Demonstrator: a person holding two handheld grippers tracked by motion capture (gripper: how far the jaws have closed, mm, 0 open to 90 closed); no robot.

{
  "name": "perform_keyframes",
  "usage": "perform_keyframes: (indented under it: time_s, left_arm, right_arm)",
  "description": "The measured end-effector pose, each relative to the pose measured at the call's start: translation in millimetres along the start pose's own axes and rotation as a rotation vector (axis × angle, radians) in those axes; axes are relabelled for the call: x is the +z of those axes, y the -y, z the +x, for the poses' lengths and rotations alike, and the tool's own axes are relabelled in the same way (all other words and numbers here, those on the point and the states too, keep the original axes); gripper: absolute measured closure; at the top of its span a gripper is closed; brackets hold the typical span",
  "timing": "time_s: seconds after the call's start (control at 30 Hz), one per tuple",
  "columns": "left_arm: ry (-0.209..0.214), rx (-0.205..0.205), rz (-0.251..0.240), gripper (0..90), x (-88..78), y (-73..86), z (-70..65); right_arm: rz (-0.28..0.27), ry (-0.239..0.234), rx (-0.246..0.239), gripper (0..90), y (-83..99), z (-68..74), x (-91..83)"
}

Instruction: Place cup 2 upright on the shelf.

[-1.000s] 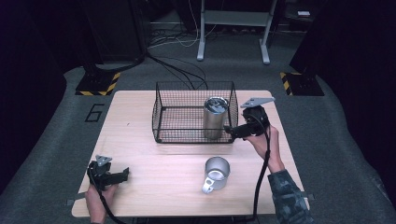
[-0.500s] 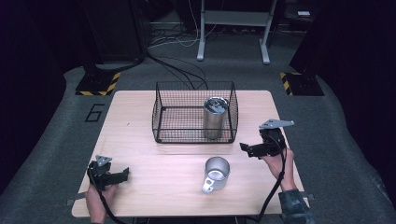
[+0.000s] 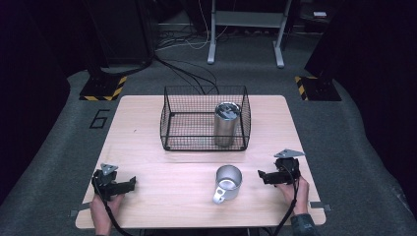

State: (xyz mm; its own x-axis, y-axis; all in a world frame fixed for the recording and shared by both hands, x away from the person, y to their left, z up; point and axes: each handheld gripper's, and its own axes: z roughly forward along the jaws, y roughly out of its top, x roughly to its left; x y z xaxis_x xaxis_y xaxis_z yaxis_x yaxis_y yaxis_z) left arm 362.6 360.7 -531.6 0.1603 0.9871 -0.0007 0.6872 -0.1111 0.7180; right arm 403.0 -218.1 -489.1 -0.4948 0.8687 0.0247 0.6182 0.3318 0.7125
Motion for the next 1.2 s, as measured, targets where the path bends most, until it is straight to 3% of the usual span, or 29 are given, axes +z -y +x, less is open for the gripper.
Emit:
perform_keyframes:
  time_s: [0.3,0.4,0.5,0.6,0.73,0.87,1.03,1.2]
  left_arm:
    - [0.003,0.003,-0.003,0.3,1.3,-0.7,-0.7]
    - [-0.037,-0.032,0.000,0.4,0.1,0.1,-5.3]
    - [-0.039,-0.032,-0.006,0.4,0.1,0.4,-5.8]
    - [-0.058,-0.037,0.006,1.8,-2.7,0.2,-6.4]
    - [-0.078,-0.003,-0.011,7.1,-8.3,-1.1,-10.1]
    - [-0.041,0.009,-0.031,2.9,-15.5,-2.7,-14.9]
    - [0.059,0.042,-0.078,0.2,-26.7,-9.0,-30.7]
    - [0.172,0.091,-0.082,0.1,-37.5,-18.4,-51.2]
  right_arm:
    - [0.030,-0.011,0.063,0.0,25.5,-13.5,21.9]
    - [0.006,0.007,0.041,0.0,28.8,-14.4,23.4]
    - [-0.008,0.035,0.000,0.0,30.8,-11.4,26.2]
    - [-0.006,0.033,0.004,0.0,30.6,-10.1,26.2]
    - [-0.014,0.050,0.022,0.0,33.2,-9.4,24.1]
    - [-0.008,0.064,0.030,0.0,35.6,-9.6,21.5]
    - [-0.004,0.013,-0.027,0.0,38.4,-15.9,18.3]
    - [-0.006,0.010,-0.023,0.0,40.1,-15.7,16.9]
